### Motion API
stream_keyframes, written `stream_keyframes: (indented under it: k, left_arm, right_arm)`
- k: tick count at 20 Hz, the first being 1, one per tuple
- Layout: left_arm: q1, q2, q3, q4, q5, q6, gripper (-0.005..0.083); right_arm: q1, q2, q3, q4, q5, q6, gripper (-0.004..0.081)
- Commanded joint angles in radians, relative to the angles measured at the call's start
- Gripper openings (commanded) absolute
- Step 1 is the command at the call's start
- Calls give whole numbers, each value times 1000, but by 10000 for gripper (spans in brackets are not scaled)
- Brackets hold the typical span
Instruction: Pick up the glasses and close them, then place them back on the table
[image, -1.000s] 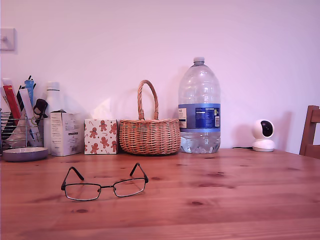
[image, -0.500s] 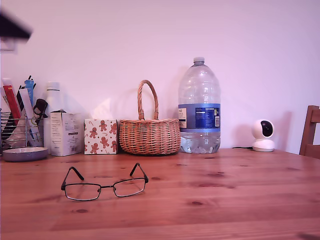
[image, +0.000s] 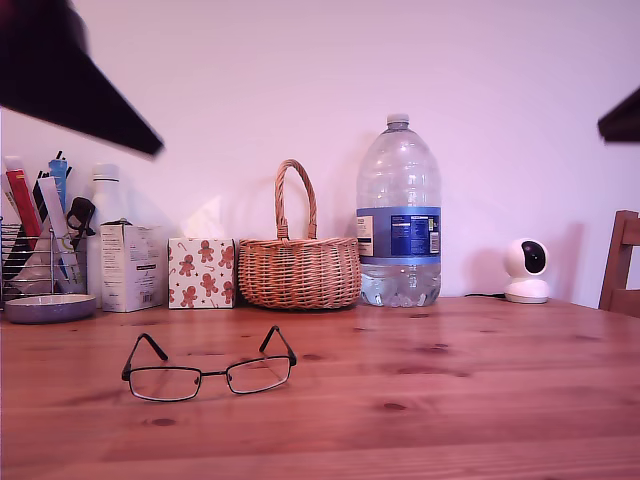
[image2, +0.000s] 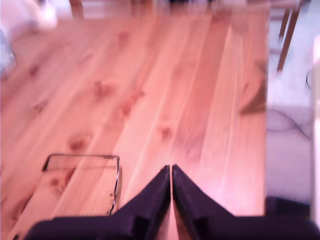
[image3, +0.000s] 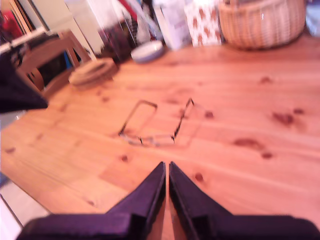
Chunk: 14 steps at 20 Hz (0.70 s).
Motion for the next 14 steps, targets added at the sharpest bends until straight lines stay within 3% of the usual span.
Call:
stream_keyframes:
  k: [1, 2, 10, 14]
  left_arm:
    - [-13, 75, 43, -8, -41, 36, 249]
    - [-19, 117, 68, -13, -63, 50, 306]
    - [-32, 430, 156, 32, -164, 155, 309]
    - [-32, 538, 162, 90, -187, 166, 309]
  right_arm:
    - [10, 23, -5, 10, 3, 1, -13]
    - [13, 34, -5, 10, 6, 1, -13]
    - [14, 64, -5, 20, 28, 2, -13]
    - [38, 68, -5, 102, 30, -1, -13]
